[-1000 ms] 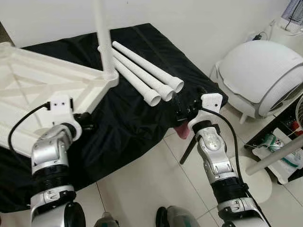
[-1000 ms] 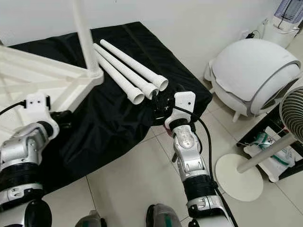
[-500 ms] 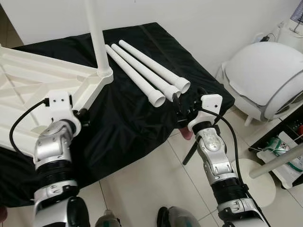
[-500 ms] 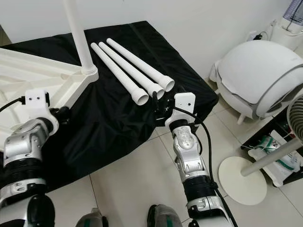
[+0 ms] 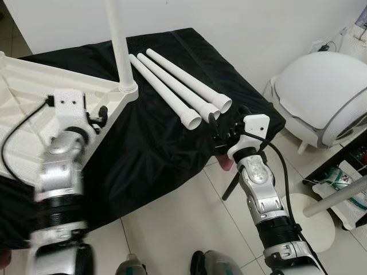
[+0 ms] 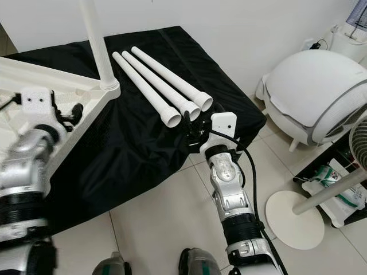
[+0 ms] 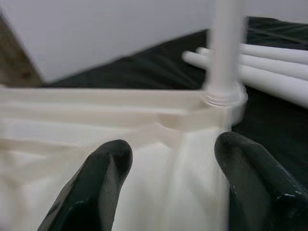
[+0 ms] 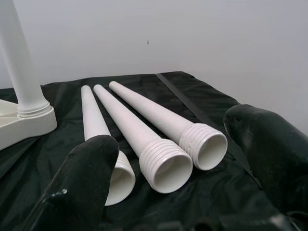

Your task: Building children table

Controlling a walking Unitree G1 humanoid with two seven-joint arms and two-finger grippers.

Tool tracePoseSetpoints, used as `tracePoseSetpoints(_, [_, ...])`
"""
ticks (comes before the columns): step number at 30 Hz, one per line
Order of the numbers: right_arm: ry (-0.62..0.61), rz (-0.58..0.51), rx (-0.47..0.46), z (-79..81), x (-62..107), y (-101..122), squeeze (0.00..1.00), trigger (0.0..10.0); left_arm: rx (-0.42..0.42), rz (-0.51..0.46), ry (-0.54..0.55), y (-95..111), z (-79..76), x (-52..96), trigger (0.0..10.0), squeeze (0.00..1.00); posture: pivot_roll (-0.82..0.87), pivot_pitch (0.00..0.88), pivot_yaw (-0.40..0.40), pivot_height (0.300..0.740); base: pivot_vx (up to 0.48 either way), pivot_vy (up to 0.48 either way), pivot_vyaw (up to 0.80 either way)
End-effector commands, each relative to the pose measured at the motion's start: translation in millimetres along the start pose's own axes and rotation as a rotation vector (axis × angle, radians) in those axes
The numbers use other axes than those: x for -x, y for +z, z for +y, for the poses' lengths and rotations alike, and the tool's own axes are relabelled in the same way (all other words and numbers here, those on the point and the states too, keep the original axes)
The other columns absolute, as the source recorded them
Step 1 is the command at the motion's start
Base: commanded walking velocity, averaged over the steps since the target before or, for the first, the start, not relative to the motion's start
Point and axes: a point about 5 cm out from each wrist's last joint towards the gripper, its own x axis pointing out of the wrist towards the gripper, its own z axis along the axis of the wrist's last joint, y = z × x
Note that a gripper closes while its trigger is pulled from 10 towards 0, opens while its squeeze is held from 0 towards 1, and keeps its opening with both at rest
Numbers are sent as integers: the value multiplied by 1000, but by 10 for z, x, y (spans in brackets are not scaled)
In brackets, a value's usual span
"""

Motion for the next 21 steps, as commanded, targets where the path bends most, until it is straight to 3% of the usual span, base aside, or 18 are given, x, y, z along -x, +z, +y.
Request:
tracePoseSetpoints(1, [5, -8, -6, 5, 1, 14, 0, 10000, -25, 4, -22, -17, 7, 7, 10000, 0, -7, 4, 9, 740, 0, 0, 0])
tracePoseSetpoints(3, [6, -6, -7, 2, 6, 10, 0, 10000, -50, 16, -12, -20, 96, 27, 10000, 0, -6, 5, 6, 740, 0, 0, 0])
tracePoseSetpoints(4, [6, -6, -7, -1, 7, 10, 0, 10000, -63, 35, -5, -41, 151, 39, 10000, 102, -3, 5, 4, 740, 0, 0, 0])
tracePoseSetpoints(7, [6, -6, -7, -3, 7, 9, 0, 10000, -73, 48, 0, -55, 188, 48, 10000, 102, -3, 5, 4, 740, 0, 0, 0])
tracePoseSetpoints(8, [8, -6, -6, -5, 7, 10, 0, 10000, -119, 68, 3, -87, 232, 60, 10000, 1000, -2, 5, 2, 740, 0, 0, 0])
tracePoseSetpoints(13, [12, -8, -2, -8, 0, 11, 0, 10000, -264, 178, -47, -228, 350, 126, 10000, 1000, -1, 4, -1, 740, 0, 0, 0])
tracePoseSetpoints(14, [14, -8, -1, -10, 1, 11, 0, 10000, -295, 215, -70, -267, 380, 154, 10000, 0, -1, 5, -2, 740, 0, 0, 0])
tracePoseSetpoints(16, [14, -8, -1, -10, 1, 11, 0, 10000, -295, 215, -70, -267, 380, 154, 10000, 0, -1, 5, -2, 740, 0, 0, 0])
tracePoseSetpoints(19, [16, -4, 1, -18, 10, 3, 0, 10000, -371, 318, -169, -421, 447, 267, 10000, 0, -1, 12, -4, 740, 0, 0, 0])
tracePoseSetpoints(21, [17, 0, 1, -27, 16, -5, 0, 10000, -358, 342, -219, -452, 503, 331, 10000, 0, -1, 17, -6, 740, 0, 0, 0])
